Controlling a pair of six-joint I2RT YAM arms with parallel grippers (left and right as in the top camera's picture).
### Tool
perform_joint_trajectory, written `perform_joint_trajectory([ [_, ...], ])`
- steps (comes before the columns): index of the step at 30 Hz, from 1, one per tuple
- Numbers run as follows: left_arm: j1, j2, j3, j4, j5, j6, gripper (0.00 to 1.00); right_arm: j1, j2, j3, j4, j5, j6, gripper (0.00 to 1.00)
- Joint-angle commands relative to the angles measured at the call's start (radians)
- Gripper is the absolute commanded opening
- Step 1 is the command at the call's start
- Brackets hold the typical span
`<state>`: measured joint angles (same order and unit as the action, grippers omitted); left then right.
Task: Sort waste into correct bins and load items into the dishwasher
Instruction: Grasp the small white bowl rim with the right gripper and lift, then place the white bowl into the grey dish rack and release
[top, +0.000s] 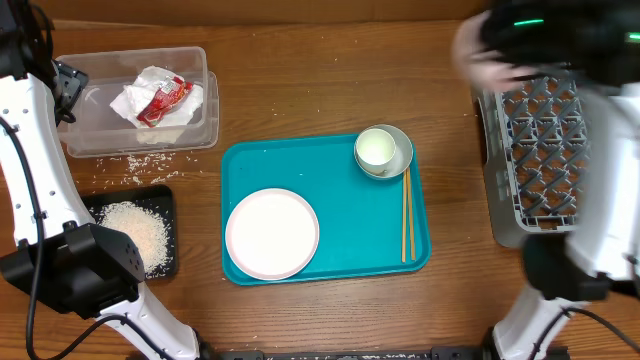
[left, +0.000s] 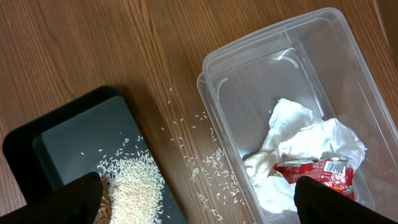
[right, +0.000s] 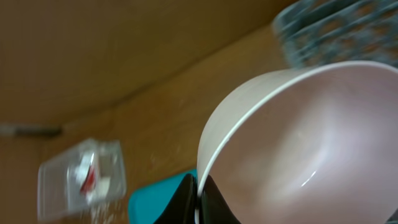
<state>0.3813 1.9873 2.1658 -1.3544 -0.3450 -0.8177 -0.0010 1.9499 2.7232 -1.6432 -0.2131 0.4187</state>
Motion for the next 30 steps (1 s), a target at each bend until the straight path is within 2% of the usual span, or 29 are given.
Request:
perform_joint_trajectory([
  [1,-0.005,-0.029,-0.003,0.0,-0.017,-0.02,1.0,-0.262,-0.018,0.012,0.021,-0.175,-0.184,0.04],
  [6,-0.005,-0.029,-0.003,0.0,-0.017,-0.02,1.0,-0.505,0.045,-0.056,0.116,-0.185,-0.245,0.04],
  [10,-0.005,-0.029,-0.003,0.0,-0.016,-0.02,1.0,-0.618,0.128,-0.108,0.228,-0.233,-0.245,0.04],
  [14,-0.005,-0.029,-0.003,0.0,-0.017,-0.02,1.0,-0.71,0.234,-0.191,0.423,-0.288,-0.245,0.04],
  [23,-0.005,-0.029,-0.003,0.0,-0.017,-0.02,1.0,-0.871,0.335,-0.259,0.621,-0.686,-0.296,0.04],
  [28,-0.005,-0.029,-0.003,0.0,-0.017,-0.02,1.0,-0.968,0.378,-0.266,0.624,-0.809,-0.303,0.04],
  [30,-0.005,-0.029,-0.003,0.0,-0.017,-0.02,1.0,-0.999,0.397,-0.27,0.621,-0.877,-0.354,0.04],
])
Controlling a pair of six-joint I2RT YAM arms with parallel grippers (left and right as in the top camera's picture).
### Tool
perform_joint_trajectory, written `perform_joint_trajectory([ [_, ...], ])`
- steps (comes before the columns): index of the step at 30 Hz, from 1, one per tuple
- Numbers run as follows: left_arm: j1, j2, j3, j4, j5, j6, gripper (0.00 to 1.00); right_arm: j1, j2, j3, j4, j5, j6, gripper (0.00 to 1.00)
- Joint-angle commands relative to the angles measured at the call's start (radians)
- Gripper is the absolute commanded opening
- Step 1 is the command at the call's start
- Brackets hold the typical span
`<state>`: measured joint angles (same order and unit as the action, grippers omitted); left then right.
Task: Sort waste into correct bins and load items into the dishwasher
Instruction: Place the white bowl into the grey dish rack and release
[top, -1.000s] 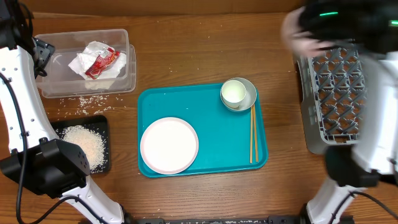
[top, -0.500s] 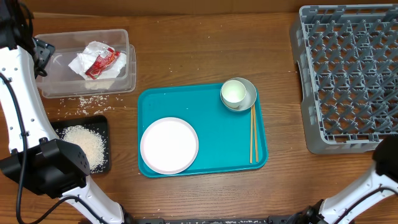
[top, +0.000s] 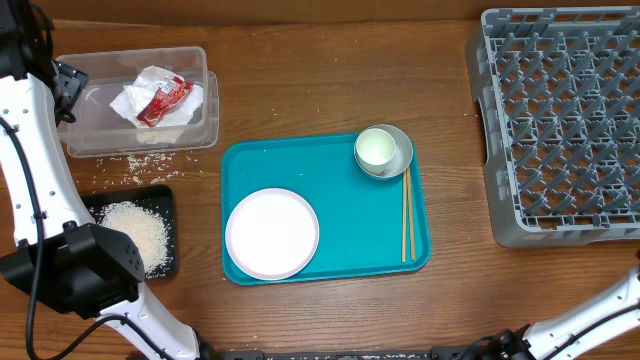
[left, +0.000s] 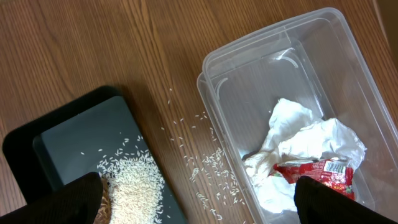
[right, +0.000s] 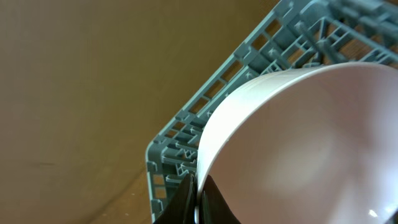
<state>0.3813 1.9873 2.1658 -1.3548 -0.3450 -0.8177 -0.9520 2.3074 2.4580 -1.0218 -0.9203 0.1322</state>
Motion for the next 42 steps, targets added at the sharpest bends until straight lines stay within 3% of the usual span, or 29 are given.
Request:
perform_joint_trajectory([
  [1,-0.005,-0.029,-0.003,0.0,-0.017,-0.02,1.0,-0.061,0.049,-0.007,-0.002,-0.224,-0.103,0.04],
  [5,-0.005,-0.029,-0.003,0.0,-0.017,-0.02,1.0,-0.083,0.088,-0.031,-0.004,-0.399,-0.222,0.04],
  [13,-0.005,-0.029,-0.003,0.0,-0.017,-0.021,1.0,-0.074,0.16,-0.116,0.067,-0.393,-0.245,0.04],
  [21,-0.005,-0.029,-0.003,0.0,-0.016,-0.021,1.0,-0.078,0.172,-0.117,-0.025,-0.126,-0.207,0.05],
  [26,-0.005,-0.029,-0.003,0.0,-0.017,-0.02,1.0,-0.081,0.151,-0.098,-0.1,-0.027,-0.207,0.14],
  [28,-0.005,-0.029,-0.003,0.0,-0.017,-0.02,1.0,-0.082,0.129,-0.098,-0.119,0.0,-0.207,0.25],
  [31,-0.005,-0.029,-0.003,0.0,-0.017,-0.021,1.0,-0.092,0.08,-0.098,-0.14,0.036,-0.19,0.32],
  [42,-0.005,-0.029,-0.003,0.0,-0.017,-0.02,1.0,-0.131,-0.134,-0.098,-0.228,0.414,-0.018,0.34],
])
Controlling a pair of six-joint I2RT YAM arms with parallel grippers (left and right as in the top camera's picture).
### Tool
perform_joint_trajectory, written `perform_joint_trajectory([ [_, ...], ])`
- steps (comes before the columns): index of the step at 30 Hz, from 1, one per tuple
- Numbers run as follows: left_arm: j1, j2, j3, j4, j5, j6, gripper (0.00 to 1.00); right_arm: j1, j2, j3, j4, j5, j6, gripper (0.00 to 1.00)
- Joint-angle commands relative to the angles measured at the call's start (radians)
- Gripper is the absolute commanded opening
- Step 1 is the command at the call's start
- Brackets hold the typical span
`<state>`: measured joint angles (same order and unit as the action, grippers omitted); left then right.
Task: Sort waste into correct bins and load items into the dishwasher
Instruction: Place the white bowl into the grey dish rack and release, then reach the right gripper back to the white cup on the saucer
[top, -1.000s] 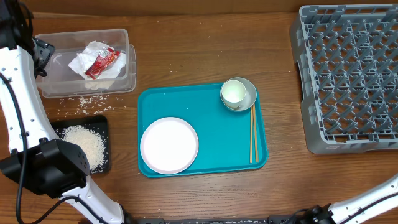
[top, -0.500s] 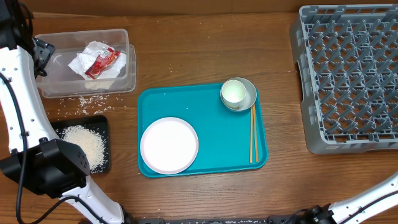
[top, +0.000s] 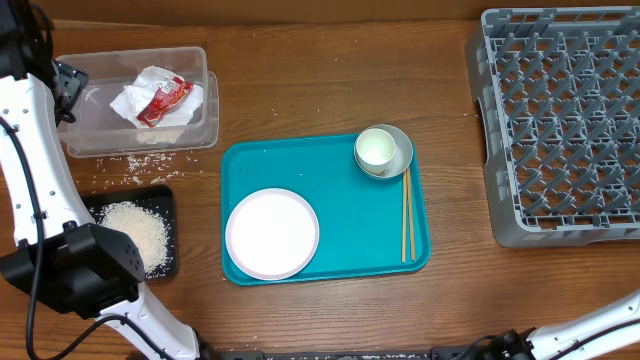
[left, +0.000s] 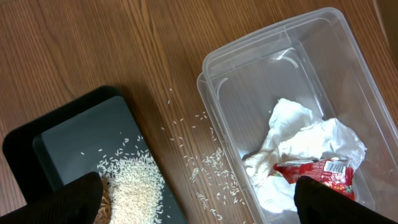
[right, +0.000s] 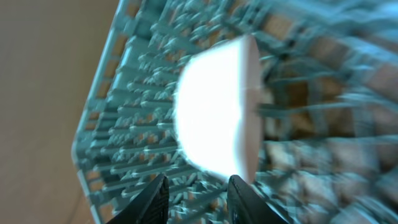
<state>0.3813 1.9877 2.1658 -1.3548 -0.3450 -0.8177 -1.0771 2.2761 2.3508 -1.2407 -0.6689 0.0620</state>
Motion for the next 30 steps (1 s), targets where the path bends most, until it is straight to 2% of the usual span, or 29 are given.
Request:
perform_joint_trajectory([
  [1,-0.005,-0.029,-0.003,0.0,-0.016,-0.021,1.0,-0.006,-0.118,0.009,-0.015,0.19,0.073,0.34],
  [8,-0.005,-0.029,-0.003,0.0,-0.016,-0.02,1.0,-0.006,-0.24,0.009,-0.043,0.242,0.254,0.34],
  [13,-0.005,-0.029,-0.003,0.0,-0.017,-0.021,1.0,-0.001,-0.314,0.009,-0.055,0.198,0.28,0.34],
  [20,-0.005,-0.029,-0.003,0.0,-0.016,-0.02,1.0,0.062,-0.356,0.008,-0.137,-0.227,0.256,0.34],
  [24,-0.005,-0.029,-0.003,0.0,-0.017,-0.02,1.0,0.208,-0.356,0.007,-0.288,-0.238,0.089,0.36],
  [25,-0.005,-0.029,-0.003,0.0,-0.017,-0.02,1.0,0.266,-0.355,0.004,-0.336,-0.2,0.029,0.36],
  [26,-0.005,-0.029,-0.003,0.0,-0.017,-0.02,1.0,0.394,-0.355,-0.01,-0.396,-0.072,-0.014,0.36],
  [30,-0.005,-0.029,-0.003,0.0,-0.017,-0.02,1.0,0.673,-0.354,-0.058,-0.417,0.104,-0.013,0.38],
])
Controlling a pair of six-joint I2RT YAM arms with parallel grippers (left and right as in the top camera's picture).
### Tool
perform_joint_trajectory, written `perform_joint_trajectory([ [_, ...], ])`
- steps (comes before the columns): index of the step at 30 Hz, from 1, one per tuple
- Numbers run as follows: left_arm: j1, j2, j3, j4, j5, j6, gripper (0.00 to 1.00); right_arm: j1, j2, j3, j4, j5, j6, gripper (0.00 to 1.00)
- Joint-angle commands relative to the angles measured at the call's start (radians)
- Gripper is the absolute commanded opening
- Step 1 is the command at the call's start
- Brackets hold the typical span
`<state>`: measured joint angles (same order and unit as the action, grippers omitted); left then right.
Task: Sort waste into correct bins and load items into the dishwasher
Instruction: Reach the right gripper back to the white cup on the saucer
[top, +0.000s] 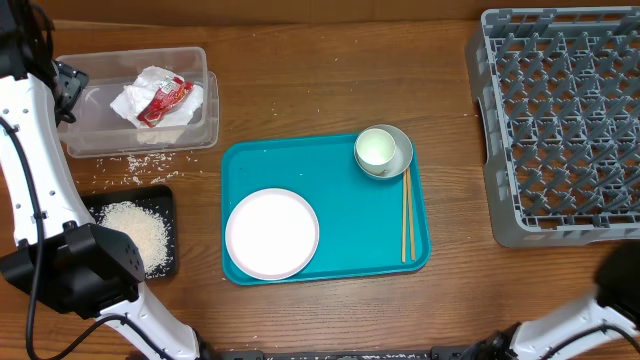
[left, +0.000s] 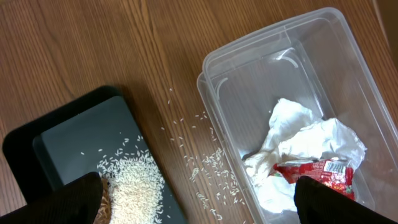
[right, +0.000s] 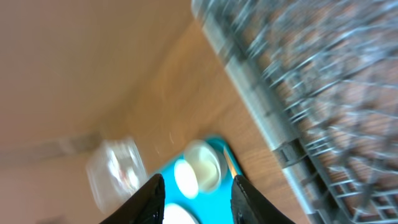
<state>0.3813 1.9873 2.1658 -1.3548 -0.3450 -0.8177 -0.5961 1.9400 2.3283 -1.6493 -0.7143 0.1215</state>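
Observation:
On the teal tray (top: 345, 215) lie a white plate (top: 272, 233), a white cup (top: 376, 149) in a grey-green saucer bowl (top: 402, 162), and a pair of chopsticks (top: 407, 215). The grey dish rack (top: 560, 120) stands at the right. My right gripper (right: 198, 202) is open and empty, high up and looking down at the cup (right: 202, 168) and the rack (right: 323, 93); the view is blurred. My left gripper (left: 199, 205) is open over the wood between the rice tray (left: 93, 143) and the clear bin (left: 217, 81). No bowl shows in the rack.
The clear bin (top: 100, 140) at back left holds crumpled white paper and a red wrapper (top: 160, 100). A black tray (top: 165, 200) with a rice heap sits below it, with loose grains on the wood between them. A dark blur of my right arm (top: 620, 285) fills the bottom right corner.
My right wrist faced the rack with a white bowl in front of its open fingers. Now it faces the teal tray with no bowl in view. The left arm is unchanged.
My right gripper first held a pale bowl by its rim, its arm blurred over the rack. It then still held the bowl at the rack's edge. Later the fingers stood apart with the bowl against the rack. Now the gripper is empty, away from the rack.

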Motion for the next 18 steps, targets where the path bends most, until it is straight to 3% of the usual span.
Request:
perform_joint_trajectory([
  [1,-0.005,-0.029,-0.003,0.0,-0.017,-0.02,1.0,0.257,-0.016,-0.048,0.0,0.172,-0.073,0.41],
  [5,-0.005,-0.029,-0.003,0.0,-0.017,-0.02,1.0,0.518,-0.008,-0.13,0.077,0.307,-0.027,0.61],
  [7,-0.005,-0.029,-0.003,0.0,-0.017,-0.02,1.0,0.638,-0.006,-0.185,0.137,0.412,0.02,0.84],
  [10,-0.005,-0.029,-0.003,0.0,-0.017,-0.02,1.0,0.801,-0.004,-0.274,0.228,0.532,0.036,0.95],
  [13,-0.005,-0.029,-0.003,0.0,-0.016,-0.021,1.0,0.939,-0.001,-0.364,0.32,0.637,0.054,0.91],
  [16,-0.005,-0.029,-0.003,0.0,-0.016,-0.02,1.0,1.034,0.002,-0.438,0.401,0.763,0.13,0.6],
  [18,-0.005,-0.029,-0.003,0.0,-0.016,-0.02,1.0,1.08,0.002,-0.483,0.455,0.81,0.167,0.57],
])
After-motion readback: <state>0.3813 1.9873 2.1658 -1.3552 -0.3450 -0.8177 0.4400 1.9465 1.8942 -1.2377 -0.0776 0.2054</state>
